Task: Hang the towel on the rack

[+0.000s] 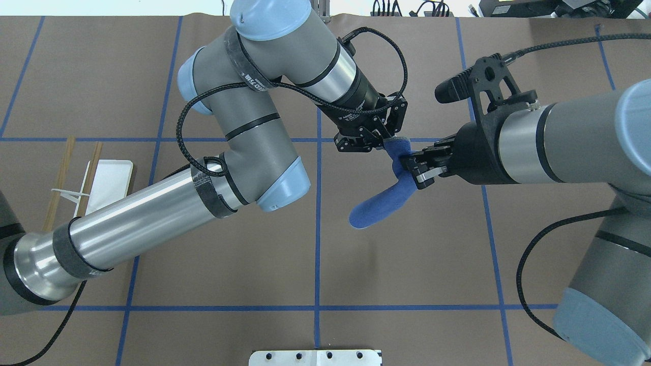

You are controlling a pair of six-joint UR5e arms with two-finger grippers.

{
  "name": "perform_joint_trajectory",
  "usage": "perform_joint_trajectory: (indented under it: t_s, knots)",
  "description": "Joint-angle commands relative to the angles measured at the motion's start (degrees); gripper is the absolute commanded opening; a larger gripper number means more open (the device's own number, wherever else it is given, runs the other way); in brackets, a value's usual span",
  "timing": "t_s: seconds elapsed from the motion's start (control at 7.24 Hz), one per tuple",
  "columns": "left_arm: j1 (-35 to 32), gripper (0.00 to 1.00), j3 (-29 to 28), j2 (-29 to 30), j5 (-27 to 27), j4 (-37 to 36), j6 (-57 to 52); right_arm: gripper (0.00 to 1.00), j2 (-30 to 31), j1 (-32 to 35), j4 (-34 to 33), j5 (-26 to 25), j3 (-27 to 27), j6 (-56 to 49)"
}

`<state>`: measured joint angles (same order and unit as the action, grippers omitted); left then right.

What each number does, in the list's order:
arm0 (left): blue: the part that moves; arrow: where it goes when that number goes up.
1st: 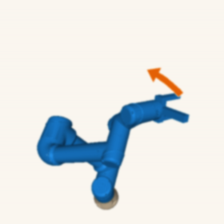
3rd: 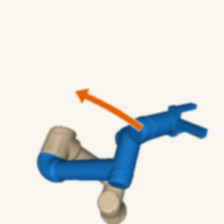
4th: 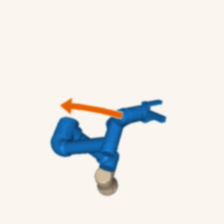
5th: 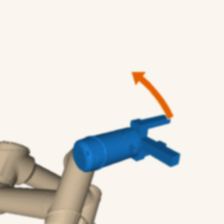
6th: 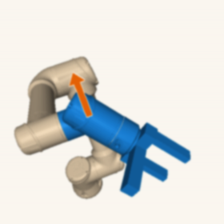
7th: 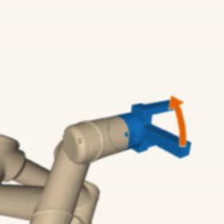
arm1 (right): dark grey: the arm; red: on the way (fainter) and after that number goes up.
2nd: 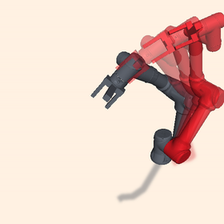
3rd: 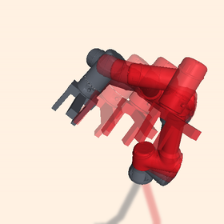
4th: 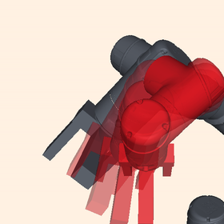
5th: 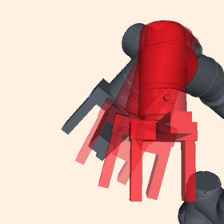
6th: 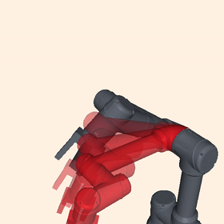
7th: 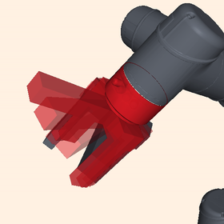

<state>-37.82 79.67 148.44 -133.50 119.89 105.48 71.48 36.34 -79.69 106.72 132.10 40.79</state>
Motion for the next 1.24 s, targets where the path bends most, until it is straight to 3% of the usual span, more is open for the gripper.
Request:
perform_joint_trajectory:
  t_s: [0.0,0.14,0.28,0.55,0.69,0.83,0.97,1.1]
  knots:
    - [-0.15,0.00,0.22,0.01,1.39,-0.27,2.18,1.00,6.01,0.05,-0.03,0.42,3.24,0.34]
    - [-0.32,0.00,0.40,-0.08,1.40,-0.53,2.36,1.00,8.83,0.74,-0.20,2.07,3.86,0.34]
    - [-1.89,0.00,1.35,-1.47,1.40,-0.79,4.45,1.00,10.68,3.45,-4.47,4.96,4.65,0.34]
    - [-4.44,0.00,10.72,-12.34,0.70,-0.71,4.29,1.00,10.52,15.37,-16.77,14.52,4.41,-0.71]
    - [-6.19,0.00,13.81,-15.00,-1.31,-2.45,4.38,1.00,10.53,19.43,-23.52,16.05,3.96,-2.63]
    - [-8.39,0.00,16.63,-17.20,-3.15,-4.73,4.38,1.00,10.44,22.78,-31.68,15.98,3.18,-11.00]
    - [-10.76,0.00,20.14,-21.40,-4.65,-5.01,4.38,1.00,9.83,25.86,-42.29,15.19,1.69,-15.26]
    - [-13.48,0.00,24.00,-26.40,-5.62,-5.01,4.47,1.00,9.82,31.37,-42.65,15.88,-1.89,-23.92]
